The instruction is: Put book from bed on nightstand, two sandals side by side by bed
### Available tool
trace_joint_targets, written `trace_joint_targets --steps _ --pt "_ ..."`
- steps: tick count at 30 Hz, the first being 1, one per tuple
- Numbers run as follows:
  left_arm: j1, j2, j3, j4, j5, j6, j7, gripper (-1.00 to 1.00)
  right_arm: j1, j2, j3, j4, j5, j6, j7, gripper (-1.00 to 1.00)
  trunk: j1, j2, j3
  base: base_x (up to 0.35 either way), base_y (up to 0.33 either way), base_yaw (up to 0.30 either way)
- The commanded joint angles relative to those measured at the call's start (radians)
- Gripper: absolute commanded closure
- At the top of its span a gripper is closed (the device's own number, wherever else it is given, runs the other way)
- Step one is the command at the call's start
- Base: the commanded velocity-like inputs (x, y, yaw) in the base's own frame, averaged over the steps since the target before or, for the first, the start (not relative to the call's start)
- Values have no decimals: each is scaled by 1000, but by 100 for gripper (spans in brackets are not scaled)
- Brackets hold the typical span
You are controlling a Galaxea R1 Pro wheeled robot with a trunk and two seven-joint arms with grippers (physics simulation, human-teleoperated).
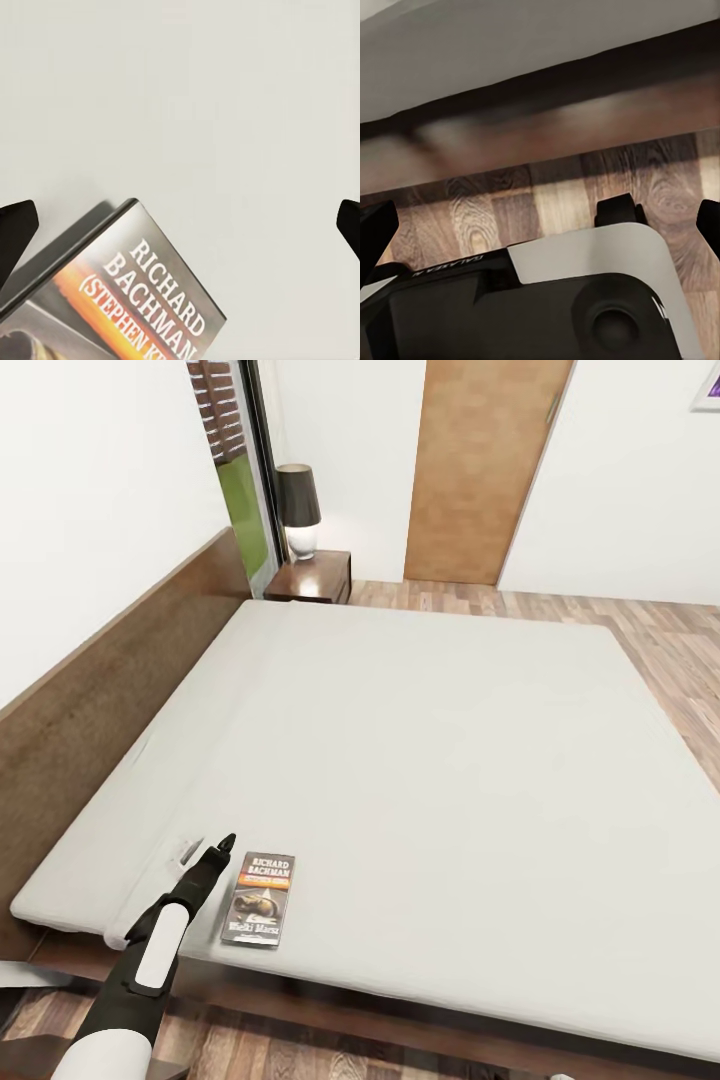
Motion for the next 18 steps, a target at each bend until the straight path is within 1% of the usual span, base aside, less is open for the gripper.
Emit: trace_joint_targets --steps 1,18 --pt "0 -1 3 -1 10 8 1 -100 -1 -1 7 1 -9 -4 3 -100 4 -8 -4 0 0 0" --pt "0 -1 3 -1 10 8 1 -100 -1 -1 7 1 -9 -4 3 -100 69 -127 -57 0 0 0"
